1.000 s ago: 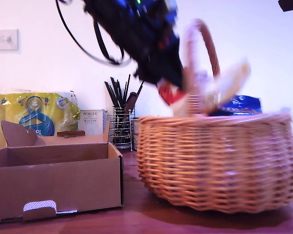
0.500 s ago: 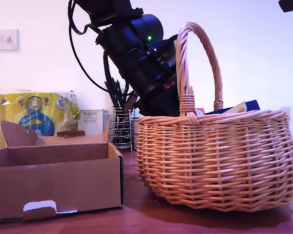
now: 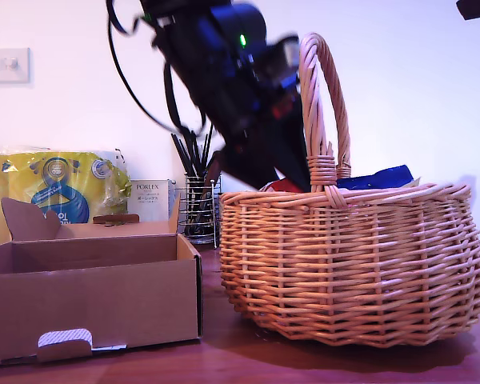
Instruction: Move the bags of Easter eggs from the cardboard box on the left into the woven basket on the right side.
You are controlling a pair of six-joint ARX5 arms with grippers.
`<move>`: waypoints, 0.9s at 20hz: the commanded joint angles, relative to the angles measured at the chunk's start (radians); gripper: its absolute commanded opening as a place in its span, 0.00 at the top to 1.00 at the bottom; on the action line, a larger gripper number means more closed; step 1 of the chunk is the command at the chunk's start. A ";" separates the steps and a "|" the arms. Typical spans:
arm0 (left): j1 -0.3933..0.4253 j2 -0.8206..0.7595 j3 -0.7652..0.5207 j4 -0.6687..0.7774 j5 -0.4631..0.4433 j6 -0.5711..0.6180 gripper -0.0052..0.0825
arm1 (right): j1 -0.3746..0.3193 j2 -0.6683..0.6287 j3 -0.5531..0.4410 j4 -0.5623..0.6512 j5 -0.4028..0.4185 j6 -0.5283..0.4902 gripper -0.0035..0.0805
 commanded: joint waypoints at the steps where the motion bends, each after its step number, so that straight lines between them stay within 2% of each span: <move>1: 0.010 -0.069 -0.006 0.000 -0.026 0.016 0.33 | 0.005 0.000 0.008 0.003 0.000 -0.001 0.97; 3: 0.030 -0.104 -0.006 -0.024 -0.065 0.019 0.34 | 0.005 0.000 0.008 0.003 0.000 -0.001 0.97; 5: 0.060 -0.124 -0.006 -0.076 -0.100 0.026 0.44 | 0.005 0.000 0.008 0.003 0.000 -0.001 0.97; 6: 0.086 -0.127 -0.006 -0.104 -0.108 0.024 0.54 | 0.005 0.000 0.008 0.004 0.000 0.002 0.97; 8: 0.146 -0.127 -0.009 -0.146 -0.073 0.016 0.89 | 0.004 0.000 0.008 0.014 0.006 0.033 0.97; 9: 0.174 -0.127 -0.011 -0.154 -0.033 0.016 0.97 | 0.003 0.000 0.008 0.023 0.026 0.057 0.97; 12: 0.229 -0.150 -0.014 -0.131 -0.014 -0.029 0.97 | -0.003 0.000 0.008 0.054 0.147 0.133 0.97; 14: 0.245 -0.193 -0.044 -0.055 -0.042 -0.057 0.97 | -0.012 0.000 0.008 0.075 0.209 0.209 0.97; 18: 0.251 -0.348 -0.242 0.161 -0.143 -0.127 0.97 | -0.024 0.000 0.008 0.143 0.328 0.272 0.97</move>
